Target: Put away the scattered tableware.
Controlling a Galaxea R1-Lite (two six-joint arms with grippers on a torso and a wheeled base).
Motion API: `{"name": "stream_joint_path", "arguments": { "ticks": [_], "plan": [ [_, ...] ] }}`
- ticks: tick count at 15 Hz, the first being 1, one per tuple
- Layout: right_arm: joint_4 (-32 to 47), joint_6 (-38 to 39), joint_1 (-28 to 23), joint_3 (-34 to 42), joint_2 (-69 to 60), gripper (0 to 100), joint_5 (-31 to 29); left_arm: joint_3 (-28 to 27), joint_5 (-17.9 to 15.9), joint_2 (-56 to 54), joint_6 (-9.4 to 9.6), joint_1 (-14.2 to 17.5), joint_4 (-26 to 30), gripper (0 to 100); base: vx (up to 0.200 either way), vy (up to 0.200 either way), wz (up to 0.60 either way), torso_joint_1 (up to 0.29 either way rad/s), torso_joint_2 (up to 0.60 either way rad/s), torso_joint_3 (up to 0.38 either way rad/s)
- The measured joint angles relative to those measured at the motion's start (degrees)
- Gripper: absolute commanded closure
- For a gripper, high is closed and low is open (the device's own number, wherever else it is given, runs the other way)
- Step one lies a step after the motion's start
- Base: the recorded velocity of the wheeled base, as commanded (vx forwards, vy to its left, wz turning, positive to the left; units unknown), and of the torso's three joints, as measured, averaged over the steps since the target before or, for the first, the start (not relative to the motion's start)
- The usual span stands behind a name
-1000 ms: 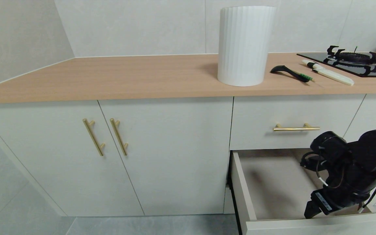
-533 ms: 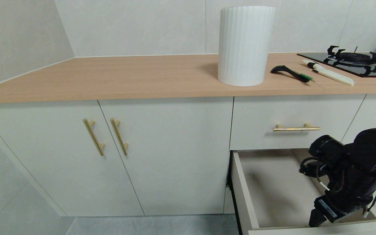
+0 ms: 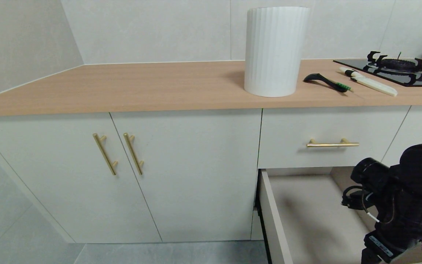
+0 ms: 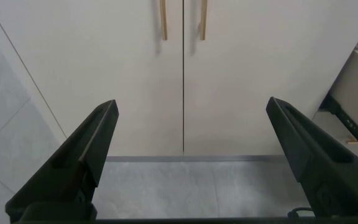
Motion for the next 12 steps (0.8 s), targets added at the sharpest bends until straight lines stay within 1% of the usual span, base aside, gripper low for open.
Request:
{"name": "stream_joint_path", "arguments": {
  "ticks": [4, 6, 9, 12],
  "plan": [
    [1.1, 0.0, 0.0, -0.9, -3.1, 0, 0.4, 0.0, 0.0, 0.0, 0.0, 0.0, 0.0, 0, 0.0, 0.0, 0.0, 0.0, 0.0, 0.0],
    [0.1, 0.2, 0.0, -2.1, -6.5, 0, 2.0, 0.0, 0.0, 0.0, 0.0, 0.0, 0.0, 0, 0.0, 0.0, 0.0, 0.0, 0.0, 0.0],
    [-6.4, 1.3, -1.4, -2.9, -14.9, 0, 5.4, 0.0, 0.0, 0.0, 0.0, 0.0, 0.0, 0, 0.0, 0.0, 0.0, 0.0, 0.0, 0.0],
    [-11.8, 2.3, -2.6, -2.8, -23.3, 0, 6.0, 0.0, 0.0, 0.0, 0.0, 0.0, 0.0, 0, 0.0, 0.0, 0.0, 0.0, 0.0, 0.0]
  ]
}}
